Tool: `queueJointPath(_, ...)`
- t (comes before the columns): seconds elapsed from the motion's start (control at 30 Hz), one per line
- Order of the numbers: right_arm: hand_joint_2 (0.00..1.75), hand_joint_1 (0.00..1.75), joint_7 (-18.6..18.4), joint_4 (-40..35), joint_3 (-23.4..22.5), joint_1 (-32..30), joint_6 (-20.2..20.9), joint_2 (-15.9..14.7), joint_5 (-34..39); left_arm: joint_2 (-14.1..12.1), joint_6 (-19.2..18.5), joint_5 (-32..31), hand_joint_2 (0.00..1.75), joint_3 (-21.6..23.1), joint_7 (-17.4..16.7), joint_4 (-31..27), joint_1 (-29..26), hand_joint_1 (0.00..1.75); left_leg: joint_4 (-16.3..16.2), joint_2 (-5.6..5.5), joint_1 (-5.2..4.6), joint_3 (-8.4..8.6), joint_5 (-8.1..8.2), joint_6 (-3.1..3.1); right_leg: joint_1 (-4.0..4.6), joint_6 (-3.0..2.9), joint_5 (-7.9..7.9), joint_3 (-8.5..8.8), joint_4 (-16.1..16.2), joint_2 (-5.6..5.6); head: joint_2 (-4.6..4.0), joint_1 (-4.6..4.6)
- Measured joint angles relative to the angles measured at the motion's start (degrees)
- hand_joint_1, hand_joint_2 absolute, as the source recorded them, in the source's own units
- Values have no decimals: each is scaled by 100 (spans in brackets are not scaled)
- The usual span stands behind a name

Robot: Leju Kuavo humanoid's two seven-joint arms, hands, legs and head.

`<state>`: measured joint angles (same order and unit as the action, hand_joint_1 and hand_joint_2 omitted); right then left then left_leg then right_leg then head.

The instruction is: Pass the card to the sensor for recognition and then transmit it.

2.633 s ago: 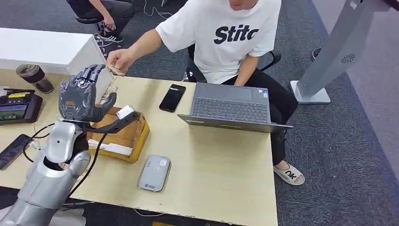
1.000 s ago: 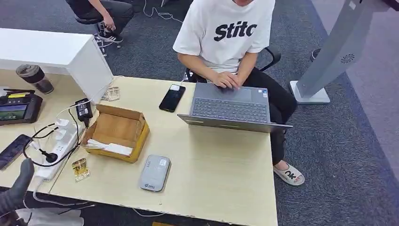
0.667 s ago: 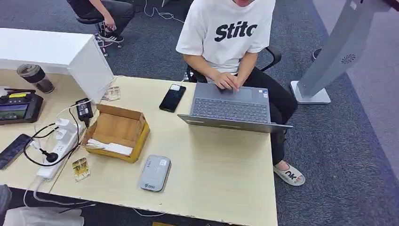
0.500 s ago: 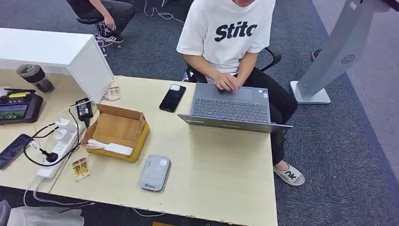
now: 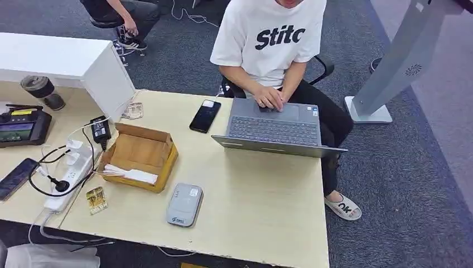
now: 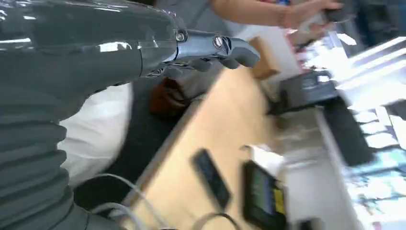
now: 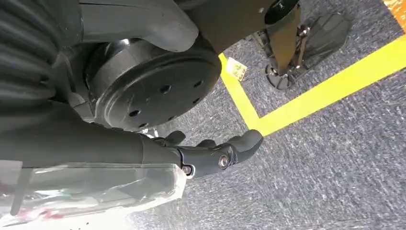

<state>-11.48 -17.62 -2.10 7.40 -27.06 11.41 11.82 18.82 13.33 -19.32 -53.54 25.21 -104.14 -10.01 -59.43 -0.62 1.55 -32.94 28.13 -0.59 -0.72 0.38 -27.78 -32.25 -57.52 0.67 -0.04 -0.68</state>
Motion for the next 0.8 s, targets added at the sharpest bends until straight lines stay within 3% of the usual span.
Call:
queueJointPath(0.07,175,0,-146,37,0,32,0,0,-98,-44,164,-142,175,428,175,-420,-35,0,0,-2,-1,1,-2,-3,-1,-2,2,0,0,-1,0,0)
queueJointPath(0.17,175,0,-269,87,-7,61,0,-18,-136,-265,788,-356,175,1332,146,-1045,-205,0,0,1,-1,3,-5,-2,0,-10,9,-2,0,1,0,-2)
queueJointPath(0.27,175,0,-373,133,-39,88,0,-28,-190,-831,1507,-722,175,2310,-31,-1424,-193,0,-1,-3,-1,4,-6,-1,0,-10,9,-1,0,-3,0,-4)
queueJointPath(0.33,175,0,-446,160,-57,112,0,-35,-199,-1207,1788,-1104,175,2885,-193,-1523,-72,0,-1,-3,0,4,-10,-2,0,-10,10,-2,0,-3,0,-7)
queueJointPath(0.43,175,0,-511,190,-109,184,0,-39,-240,-1776,1770,-2099,175,3670,-854,-1509,309,0,0,-3,3,1,-21,-6,1,-12,17,-1,-1,-4,0,-9)
queueJointPath(0.5,175,0,-511,210,-142,232,0,-39,-240,-2093,1770,-2487,175,4103,-1104,-1470,522,0,1,0,2,2,-24,-12,1,-14,21,-2,-4,2,0,-7)
queueJointPath(0.63,175,0,-479,223,-188,246,0,-13,-245,-2432,1770,-2570,175,4526,-1189,-1407,703,0,0,2,1,2,-25,-12,1,-8,25,-5,-4,9,0,-11)
queueJointPath(0.8,175,0,-452,253,-219,251,0,20,-262,-2612,1770,-2572,175,4751,-1196,-1345,751,0,0,2,0,-1,-25,-11,0,-7,23,-7,-3,9,0,-9)
